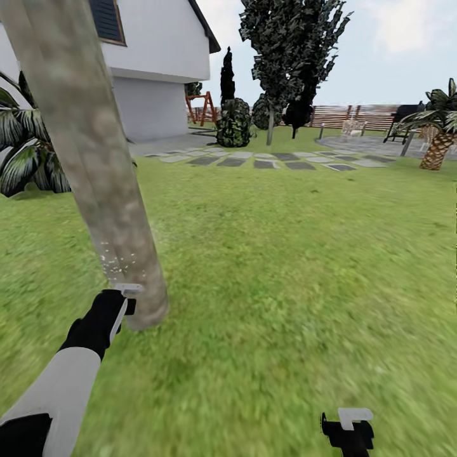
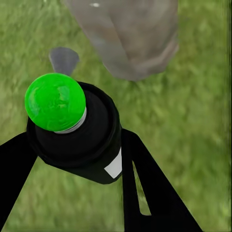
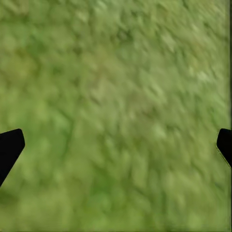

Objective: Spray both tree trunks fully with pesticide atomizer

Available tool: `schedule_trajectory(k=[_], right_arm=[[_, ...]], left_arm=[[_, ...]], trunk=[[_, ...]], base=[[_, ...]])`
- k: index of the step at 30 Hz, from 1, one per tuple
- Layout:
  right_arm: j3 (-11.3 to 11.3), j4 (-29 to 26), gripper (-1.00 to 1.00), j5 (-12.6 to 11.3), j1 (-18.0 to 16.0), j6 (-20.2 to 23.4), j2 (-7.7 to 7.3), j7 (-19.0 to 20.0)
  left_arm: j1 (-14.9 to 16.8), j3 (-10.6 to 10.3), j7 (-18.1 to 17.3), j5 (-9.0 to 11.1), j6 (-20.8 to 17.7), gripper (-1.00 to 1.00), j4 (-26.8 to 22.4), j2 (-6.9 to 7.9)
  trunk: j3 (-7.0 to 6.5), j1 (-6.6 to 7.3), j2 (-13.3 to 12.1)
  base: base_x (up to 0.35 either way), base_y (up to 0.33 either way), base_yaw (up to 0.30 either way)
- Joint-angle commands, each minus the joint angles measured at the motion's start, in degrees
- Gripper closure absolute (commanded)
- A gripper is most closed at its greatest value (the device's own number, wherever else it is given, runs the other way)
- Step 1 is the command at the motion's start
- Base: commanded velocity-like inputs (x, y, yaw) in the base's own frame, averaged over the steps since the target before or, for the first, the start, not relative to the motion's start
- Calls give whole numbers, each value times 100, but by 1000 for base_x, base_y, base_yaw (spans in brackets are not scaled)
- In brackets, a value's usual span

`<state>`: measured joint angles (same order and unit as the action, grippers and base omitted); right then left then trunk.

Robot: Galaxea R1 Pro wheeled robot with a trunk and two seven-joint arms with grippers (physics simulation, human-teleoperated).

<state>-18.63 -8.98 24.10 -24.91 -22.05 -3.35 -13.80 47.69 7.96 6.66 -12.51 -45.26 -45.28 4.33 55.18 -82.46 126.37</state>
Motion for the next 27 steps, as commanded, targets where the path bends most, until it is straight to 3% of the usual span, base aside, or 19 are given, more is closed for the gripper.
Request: schedule_trajectory(k=[1, 7, 12, 27], right_arm=[[-39, 10, -100, 60, -5, -19, 1, -17], [-36, 7, -100, 60, -5, -19, 1, -17], [-35, 8, -100, 60, -5, -19, 3, -17], [-35, 7, -100, 60, -5, -19, 1, -17]], left_arm=[[3, 4, 2, -15, -27, 100, -7, -2], [-98, 29, 10, -19, -29, 100, 3, 29], [-282, 39, 27, -10, -19, 100, 1, 39], [-330, 41, 28, 12, -4, 100, 0, 7]], trunk=[[5, 1, 2], [5, 1, 2], [5, 1, 2], [5, 1, 2]], base=[[3, -276, 0], [0, -277, 21], [92, -273, 249], [276, -125, 270]])
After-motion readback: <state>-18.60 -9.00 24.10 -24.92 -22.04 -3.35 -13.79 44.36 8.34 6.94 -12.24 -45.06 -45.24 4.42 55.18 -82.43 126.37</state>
